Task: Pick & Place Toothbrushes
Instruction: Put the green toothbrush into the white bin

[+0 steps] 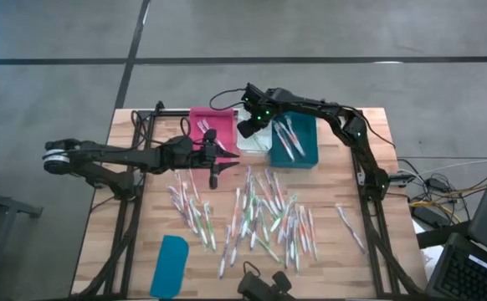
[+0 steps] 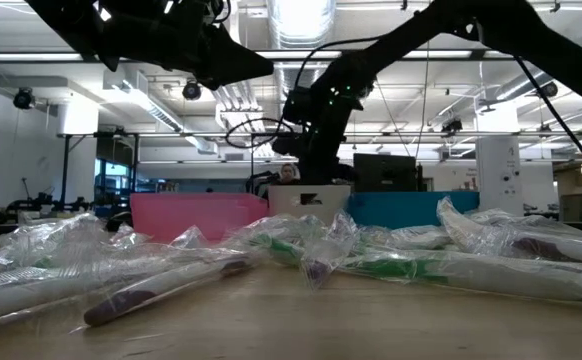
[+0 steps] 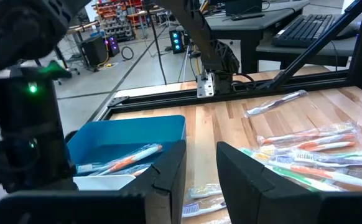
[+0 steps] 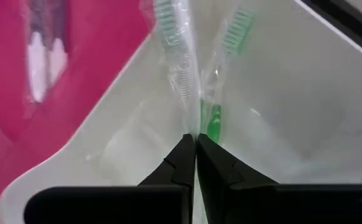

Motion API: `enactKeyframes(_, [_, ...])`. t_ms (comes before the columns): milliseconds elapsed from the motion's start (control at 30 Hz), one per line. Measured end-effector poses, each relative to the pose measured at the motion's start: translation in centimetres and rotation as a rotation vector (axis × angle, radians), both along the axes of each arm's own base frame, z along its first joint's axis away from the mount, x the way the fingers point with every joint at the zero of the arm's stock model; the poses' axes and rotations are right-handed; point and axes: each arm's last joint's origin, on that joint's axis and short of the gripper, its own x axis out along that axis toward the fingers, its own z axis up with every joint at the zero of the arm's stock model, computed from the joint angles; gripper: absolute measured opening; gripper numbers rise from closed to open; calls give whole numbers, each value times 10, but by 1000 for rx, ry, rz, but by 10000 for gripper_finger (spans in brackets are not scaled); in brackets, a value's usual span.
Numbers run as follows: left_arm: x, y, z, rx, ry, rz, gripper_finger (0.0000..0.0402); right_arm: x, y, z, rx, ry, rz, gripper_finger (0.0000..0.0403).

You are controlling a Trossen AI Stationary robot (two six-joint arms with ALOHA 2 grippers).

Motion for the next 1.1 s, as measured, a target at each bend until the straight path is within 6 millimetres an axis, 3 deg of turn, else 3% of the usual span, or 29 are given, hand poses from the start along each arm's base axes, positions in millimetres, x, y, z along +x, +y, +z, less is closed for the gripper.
enactKeyframes(700, [0,0,0,0,0,0,94,2,-17,-17,19,-45,-104,8])
enactKeyframes(1100, [0,0,0,0,0,0,94,1,-15,-2,1,-72,-99,8])
